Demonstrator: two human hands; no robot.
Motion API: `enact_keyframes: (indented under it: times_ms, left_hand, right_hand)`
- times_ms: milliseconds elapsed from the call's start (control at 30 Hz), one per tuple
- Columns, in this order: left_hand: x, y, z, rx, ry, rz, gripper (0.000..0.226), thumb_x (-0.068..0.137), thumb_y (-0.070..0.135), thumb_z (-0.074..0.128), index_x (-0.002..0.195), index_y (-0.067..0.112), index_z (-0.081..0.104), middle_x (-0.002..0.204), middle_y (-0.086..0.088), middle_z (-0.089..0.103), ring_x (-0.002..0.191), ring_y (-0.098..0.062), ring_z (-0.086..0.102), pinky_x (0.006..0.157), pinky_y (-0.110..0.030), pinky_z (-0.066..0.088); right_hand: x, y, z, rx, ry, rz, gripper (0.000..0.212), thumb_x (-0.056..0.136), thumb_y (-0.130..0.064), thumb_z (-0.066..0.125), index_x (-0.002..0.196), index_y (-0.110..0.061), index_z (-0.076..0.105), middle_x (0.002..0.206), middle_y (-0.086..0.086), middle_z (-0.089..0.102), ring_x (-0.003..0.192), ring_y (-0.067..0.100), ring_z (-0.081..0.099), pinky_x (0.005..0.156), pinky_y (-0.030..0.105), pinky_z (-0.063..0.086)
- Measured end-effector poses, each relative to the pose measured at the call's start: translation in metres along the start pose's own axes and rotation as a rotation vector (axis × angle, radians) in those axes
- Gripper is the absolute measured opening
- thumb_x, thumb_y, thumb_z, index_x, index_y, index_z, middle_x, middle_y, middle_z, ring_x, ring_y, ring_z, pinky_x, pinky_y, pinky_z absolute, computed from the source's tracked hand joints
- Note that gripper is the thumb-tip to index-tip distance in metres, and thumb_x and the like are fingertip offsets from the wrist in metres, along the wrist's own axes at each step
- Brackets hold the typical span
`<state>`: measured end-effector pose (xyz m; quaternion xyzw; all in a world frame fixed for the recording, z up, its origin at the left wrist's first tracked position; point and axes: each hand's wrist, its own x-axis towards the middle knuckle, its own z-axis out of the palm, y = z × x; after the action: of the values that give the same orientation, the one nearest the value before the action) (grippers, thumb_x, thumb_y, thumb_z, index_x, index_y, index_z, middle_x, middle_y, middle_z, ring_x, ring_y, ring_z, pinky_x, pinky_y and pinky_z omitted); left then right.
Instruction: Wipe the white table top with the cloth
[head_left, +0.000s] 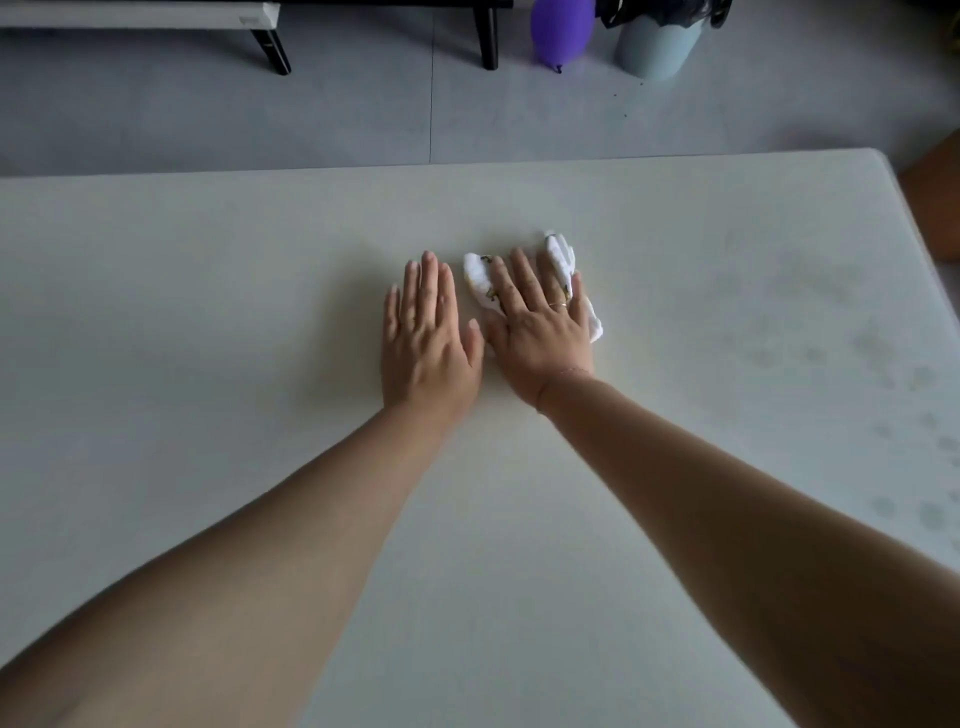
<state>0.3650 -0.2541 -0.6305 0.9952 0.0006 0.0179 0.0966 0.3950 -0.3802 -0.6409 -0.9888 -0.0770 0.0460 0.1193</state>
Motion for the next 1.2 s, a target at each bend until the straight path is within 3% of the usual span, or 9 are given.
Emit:
enact_keyframes:
  times_ms: [133, 233, 367, 567, 633, 767, 867, 1067, 1200]
  left_hand:
    - [0.002, -0.008, 0.011, 0.010, -0.024, -0.019, 0.064, 0.095, 0.033, 0.034, 0.149, 0.006, 0.015, 0.158, -0.012, 0.009, 0.147, -0.022, 0.007, 0.119, -0.036, 0.002]
    - [0.001, -0.008, 0.013, 0.004, -0.014, -0.023, 0.067, 0.092, 0.038, 0.027, 0.149, 0.006, 0.016, 0.158, -0.012, 0.012, 0.146, -0.022, 0.009, 0.119, -0.037, 0.005]
    - [0.001, -0.006, 0.010, 0.012, -0.015, -0.024, 0.072, 0.087, 0.043, 0.013, 0.149, 0.006, 0.016, 0.158, -0.011, 0.012, 0.146, -0.022, 0.008, 0.119, -0.037, 0.005]
    - [0.001, -0.006, 0.008, -0.002, 0.000, -0.026, 0.068, 0.093, 0.044, 0.018, 0.148, 0.004, 0.022, 0.155, -0.014, 0.020, 0.145, -0.025, 0.016, 0.119, -0.039, 0.009]
    - [0.001, -0.006, 0.008, 0.003, -0.016, -0.021, 0.070, 0.090, 0.043, 0.018, 0.149, 0.005, 0.019, 0.157, -0.013, 0.016, 0.146, -0.024, 0.012, 0.119, -0.038, 0.007]
    - [0.001, -0.006, 0.009, -0.014, -0.033, -0.035, 0.068, 0.091, 0.039, 0.029, 0.149, 0.006, 0.016, 0.158, -0.011, 0.012, 0.146, -0.022, 0.008, 0.119, -0.036, 0.004]
    - [0.002, -0.006, 0.009, -0.016, -0.035, -0.035, 0.068, 0.092, 0.037, 0.035, 0.149, 0.006, 0.017, 0.158, -0.012, 0.012, 0.146, -0.023, 0.009, 0.119, -0.037, 0.004]
    - [0.002, -0.005, 0.009, -0.012, -0.045, -0.037, 0.068, 0.092, 0.036, 0.037, 0.149, 0.005, 0.017, 0.157, -0.012, 0.015, 0.146, -0.023, 0.011, 0.119, -0.037, 0.005]
    - [0.001, -0.007, 0.009, -0.003, -0.050, -0.029, 0.067, 0.093, 0.037, 0.036, 0.149, 0.006, 0.017, 0.158, -0.011, 0.012, 0.146, -0.022, 0.008, 0.119, -0.037, 0.005]
  right_hand:
    - [0.011, 0.058, -0.020, -0.117, -0.016, -0.270, 0.053, 0.099, -0.040, 0.029, 0.149, -0.031, 0.016, 0.158, -0.006, 0.013, 0.146, 0.015, 0.006, 0.115, 0.035, 0.001]
    - [0.029, 0.086, -0.030, -0.071, -0.007, -0.040, 0.051, 0.100, -0.040, 0.023, 0.149, -0.033, 0.013, 0.159, -0.007, 0.010, 0.146, 0.013, 0.001, 0.116, 0.037, 0.002]
    - [0.045, 0.044, -0.018, 0.052, 0.060, 0.334, 0.054, 0.098, -0.037, 0.026, 0.150, -0.032, 0.013, 0.159, -0.006, 0.007, 0.146, 0.017, -0.003, 0.115, 0.042, -0.009]
    - [0.047, 0.003, -0.009, -0.042, -0.045, -0.255, 0.052, 0.099, -0.043, 0.026, 0.149, -0.035, 0.014, 0.159, -0.007, 0.011, 0.146, 0.017, 0.002, 0.116, 0.041, -0.001]
    - [0.060, 0.031, -0.018, -0.085, -0.016, -0.280, 0.051, 0.099, -0.041, 0.030, 0.148, -0.033, 0.019, 0.158, -0.006, 0.016, 0.146, 0.017, 0.006, 0.115, 0.040, 0.006]
    - [0.093, 0.065, -0.029, -0.010, 0.015, 0.151, 0.054, 0.097, -0.039, 0.027, 0.149, -0.034, 0.015, 0.159, -0.006, 0.009, 0.146, 0.015, 0.002, 0.117, 0.043, 0.001]
    - [0.105, 0.026, -0.018, 0.034, 0.029, 0.359, 0.057, 0.096, -0.039, 0.025, 0.150, -0.031, 0.009, 0.160, -0.005, 0.003, 0.146, 0.019, -0.002, 0.115, 0.048, -0.009]
    - [0.108, -0.004, -0.016, -0.013, -0.086, -0.158, 0.053, 0.098, -0.042, 0.023, 0.149, -0.037, 0.009, 0.159, -0.007, 0.005, 0.146, 0.016, -0.003, 0.116, 0.042, -0.005]
    - [0.108, 0.068, -0.034, -0.024, -0.026, -0.066, 0.052, 0.097, -0.043, 0.026, 0.148, -0.038, 0.013, 0.159, -0.008, 0.009, 0.146, 0.015, 0.001, 0.115, 0.043, 0.004]
